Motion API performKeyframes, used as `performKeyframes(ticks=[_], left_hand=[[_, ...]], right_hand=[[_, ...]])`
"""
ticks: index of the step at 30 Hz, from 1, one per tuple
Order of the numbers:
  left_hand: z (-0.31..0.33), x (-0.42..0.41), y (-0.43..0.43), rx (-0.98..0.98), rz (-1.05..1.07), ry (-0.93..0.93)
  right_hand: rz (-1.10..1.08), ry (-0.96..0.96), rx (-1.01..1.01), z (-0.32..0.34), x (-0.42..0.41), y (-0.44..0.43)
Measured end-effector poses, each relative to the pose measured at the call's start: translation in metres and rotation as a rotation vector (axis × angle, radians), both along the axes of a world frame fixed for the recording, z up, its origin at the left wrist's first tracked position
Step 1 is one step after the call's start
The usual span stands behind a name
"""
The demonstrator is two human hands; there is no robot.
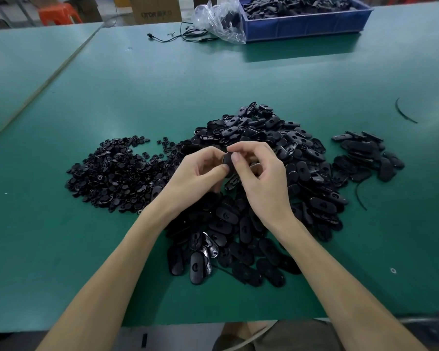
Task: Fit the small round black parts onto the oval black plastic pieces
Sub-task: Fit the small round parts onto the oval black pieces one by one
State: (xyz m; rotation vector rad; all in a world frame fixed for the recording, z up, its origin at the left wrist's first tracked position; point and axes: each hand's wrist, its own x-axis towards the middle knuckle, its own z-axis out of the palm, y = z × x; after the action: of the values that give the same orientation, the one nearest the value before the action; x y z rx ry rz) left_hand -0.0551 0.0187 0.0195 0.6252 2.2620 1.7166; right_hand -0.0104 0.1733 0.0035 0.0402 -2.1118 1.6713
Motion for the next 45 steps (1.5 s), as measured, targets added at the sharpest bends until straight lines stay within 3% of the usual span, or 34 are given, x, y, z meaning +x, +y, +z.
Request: performKeyframes(ticks=[15, 45], left_hand=[[-0.001, -0.0012, -0.0036, 0.045, 0.023, -0.128], [0.001, 0.0019, 0.0, 0.11, 0.051, -0.105]], right_hand=[[0.015, -0.03, -0.067, -0.0014, -0.0001, 0.0], [0.049, 0.004, -0.08, -0.0063, -0.0011, -0.0003]])
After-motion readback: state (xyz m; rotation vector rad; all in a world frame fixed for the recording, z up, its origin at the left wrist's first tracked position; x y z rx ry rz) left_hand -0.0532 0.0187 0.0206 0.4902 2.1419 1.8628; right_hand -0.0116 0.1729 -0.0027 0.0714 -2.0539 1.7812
